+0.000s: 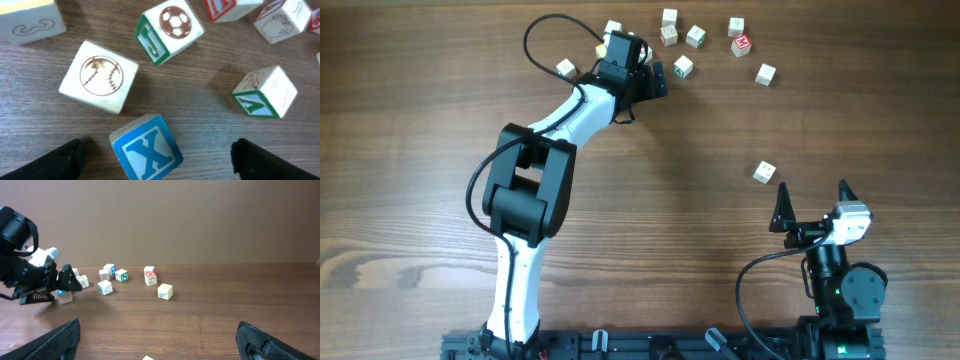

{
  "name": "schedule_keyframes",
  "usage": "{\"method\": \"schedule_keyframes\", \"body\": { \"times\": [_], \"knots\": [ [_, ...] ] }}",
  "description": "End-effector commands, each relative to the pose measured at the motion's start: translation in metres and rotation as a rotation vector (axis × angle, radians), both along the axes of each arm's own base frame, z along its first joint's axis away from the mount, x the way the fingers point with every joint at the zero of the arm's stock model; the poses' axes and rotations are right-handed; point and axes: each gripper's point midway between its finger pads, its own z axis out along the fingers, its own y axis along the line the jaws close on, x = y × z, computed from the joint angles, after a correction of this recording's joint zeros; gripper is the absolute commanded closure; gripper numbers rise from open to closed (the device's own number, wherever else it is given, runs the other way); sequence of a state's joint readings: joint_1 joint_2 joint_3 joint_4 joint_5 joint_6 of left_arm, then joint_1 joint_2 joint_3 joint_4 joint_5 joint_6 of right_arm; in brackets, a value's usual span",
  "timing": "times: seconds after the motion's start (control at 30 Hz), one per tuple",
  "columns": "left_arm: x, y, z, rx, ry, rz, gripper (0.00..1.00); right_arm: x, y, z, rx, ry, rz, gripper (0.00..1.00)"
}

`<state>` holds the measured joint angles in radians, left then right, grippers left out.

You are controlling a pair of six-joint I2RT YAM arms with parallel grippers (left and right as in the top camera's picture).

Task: Form a tower
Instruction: 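Move the left gripper back to the cluster and grasp the blue X block, then carry the blue X block and stack it on the white block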

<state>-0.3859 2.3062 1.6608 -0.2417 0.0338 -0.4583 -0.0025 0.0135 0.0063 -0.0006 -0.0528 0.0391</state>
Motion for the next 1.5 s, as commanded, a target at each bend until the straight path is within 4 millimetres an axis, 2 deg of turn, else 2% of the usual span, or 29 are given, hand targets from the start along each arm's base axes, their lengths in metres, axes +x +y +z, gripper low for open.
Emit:
{"method": "schedule_keyframes", "body": {
  "times": [0.0, 0.07, 0.2, 0.3, 0.37, 0.47, 0.57, 0.63, 0.77, 0.93, 1.03, 1.17, 1.37, 1.47],
  "knots": [
    [-0.011, 0.006, -0.035, 0.032, 0.076, 0.024, 0.30, -0.001, 0.004, 0.002, -0.010, -0.008, 0.021, 0.00],
    [-0.010, 0.005, -0.035, 0.031, 0.073, 0.025, 0.56, -0.001, 0.004, 0.001, -0.010, -0.008, 0.021, 0.00],
    [-0.008, 0.005, -0.027, 0.026, 0.061, 0.023, 0.81, -0.001, 0.004, 0.002, -0.010, -0.008, 0.021, 0.00],
    [-0.006, 0.003, -0.004, 0.012, 0.028, 0.023, 0.82, -0.001, 0.004, 0.001, -0.010, -0.008, 0.021, 0.00],
    [-0.006, 0.002, 0.028, -0.002, -0.009, 0.018, 0.83, -0.001, 0.004, 0.001, -0.010, -0.008, 0.021, 0.00],
    [-0.018, -0.008, 0.065, -0.011, -0.029, -0.007, 0.83, -0.001, 0.004, 0.001, -0.010, -0.008, 0.021, 0.00],
    [-0.038, -0.038, 0.090, 0.003, -0.064, -0.101, 0.83, -0.001, 0.004, 0.001, -0.010, -0.008, 0.021, 0.00],
    [-0.061, -0.073, 0.098, 0.035, -0.091, -0.225, 0.81, -0.001, 0.004, 0.001, -0.010, -0.008, 0.021, 0.00],
    [-0.103, -0.123, 0.091, 0.086, -0.086, -0.382, 0.79, -0.001, 0.004, 0.001, -0.010, -0.008, 0.021, 0.00],
    [-0.151, -0.166, 0.081, 0.209, -0.124, -0.656, 0.79, -0.001, 0.004, 0.001, -0.010, -0.008, 0.021, 0.00],
    [-0.166, -0.177, 0.068, 0.259, -0.130, -0.755, 0.78, -0.001, 0.004, 0.001, -0.010, -0.008, 0.021, 0.00],
    [-0.169, -0.181, 0.061, 0.262, -0.123, -0.767, 0.78, -0.001, 0.004, 0.002, -0.010, -0.008, 0.021, 0.00],
    [-0.183, -0.201, 0.058, 0.154, -0.105, -0.846, 0.78, -0.001, 0.004, 0.001, -0.011, -0.008, 0.021, 0.00],
    [-0.191, -0.205, 0.042, 0.161, -0.074, -0.866, 0.78, -0.001, 0.004, 0.001, -0.010, -0.008, 0.020, 0.00]
  ]
}}
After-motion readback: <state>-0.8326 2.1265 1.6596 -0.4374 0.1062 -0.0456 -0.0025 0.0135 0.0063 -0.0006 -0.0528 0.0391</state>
